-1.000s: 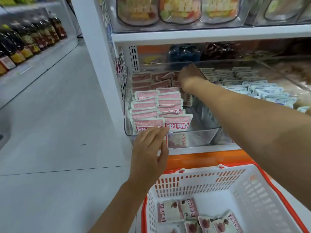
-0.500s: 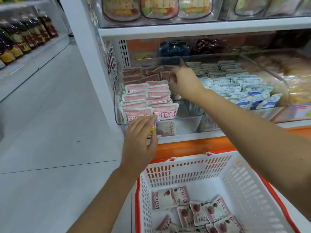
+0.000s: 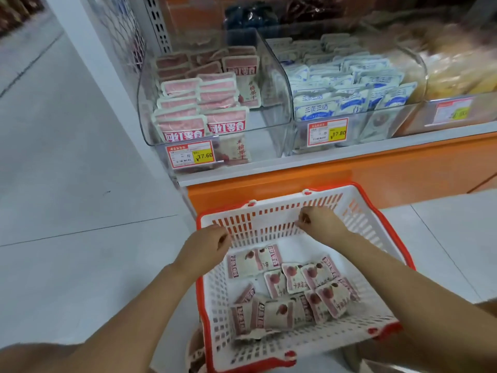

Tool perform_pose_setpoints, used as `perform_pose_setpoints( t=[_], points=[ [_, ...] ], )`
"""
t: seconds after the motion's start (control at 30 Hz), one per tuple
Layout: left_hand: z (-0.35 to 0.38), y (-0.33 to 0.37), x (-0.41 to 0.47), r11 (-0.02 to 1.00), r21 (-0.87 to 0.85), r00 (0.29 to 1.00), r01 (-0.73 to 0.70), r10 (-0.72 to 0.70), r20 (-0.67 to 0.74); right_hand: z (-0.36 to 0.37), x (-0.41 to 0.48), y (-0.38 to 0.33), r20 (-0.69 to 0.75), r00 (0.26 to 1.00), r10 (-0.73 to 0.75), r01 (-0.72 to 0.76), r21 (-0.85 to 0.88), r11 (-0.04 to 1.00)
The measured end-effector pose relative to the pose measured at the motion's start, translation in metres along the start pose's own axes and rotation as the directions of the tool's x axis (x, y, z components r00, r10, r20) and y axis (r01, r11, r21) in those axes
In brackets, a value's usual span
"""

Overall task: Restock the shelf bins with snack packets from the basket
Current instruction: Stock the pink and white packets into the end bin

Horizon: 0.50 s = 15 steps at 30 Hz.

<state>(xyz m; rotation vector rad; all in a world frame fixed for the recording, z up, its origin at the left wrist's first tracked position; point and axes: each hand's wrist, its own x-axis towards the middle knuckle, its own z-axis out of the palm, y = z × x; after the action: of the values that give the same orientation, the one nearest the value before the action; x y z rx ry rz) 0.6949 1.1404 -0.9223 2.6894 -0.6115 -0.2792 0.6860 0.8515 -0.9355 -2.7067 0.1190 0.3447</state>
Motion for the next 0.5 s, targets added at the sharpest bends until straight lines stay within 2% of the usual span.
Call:
perform_pose_setpoints(
  t=[0.07, 0.13, 0.23, 0.33, 0.5],
  points=[
    [0.015, -0.007, -0.005, 1.0, 0.03, 0.996, -0.004, 0.002, 0.085, 0.031, -0.001, 0.036, 0.161, 0.969, 0.186, -0.187, -0.007, 0.982],
    [0.027, -0.01, -0.01, 0.996, 0.082, 0.991, -0.043, 0.032, 0.127, 0.053, -0.008, 0.067, 0.272, 0.905, 0.327, -0.325, -0.057, 0.944],
    [0.039, -0.011, -0.013, 0.982, 0.165, 0.993, -0.096, 0.084, 0.083, 0.074, -0.023, 0.102, 0.346, 0.807, 0.478, -0.466, -0.125, 0.876],
    [0.042, -0.013, -0.01, 0.978, 0.188, 0.996, -0.086, 0.08, 0.04, 0.091, -0.03, 0.124, 0.359, 0.767, 0.532, -0.54, -0.085, 0.837],
    [0.044, -0.012, -0.008, 0.974, 0.199, 0.992, -0.111, 0.121, -0.04, 0.114, -0.021, 0.128, 0.286, 0.797, 0.532, -0.579, 0.109, 0.808]
  ],
)
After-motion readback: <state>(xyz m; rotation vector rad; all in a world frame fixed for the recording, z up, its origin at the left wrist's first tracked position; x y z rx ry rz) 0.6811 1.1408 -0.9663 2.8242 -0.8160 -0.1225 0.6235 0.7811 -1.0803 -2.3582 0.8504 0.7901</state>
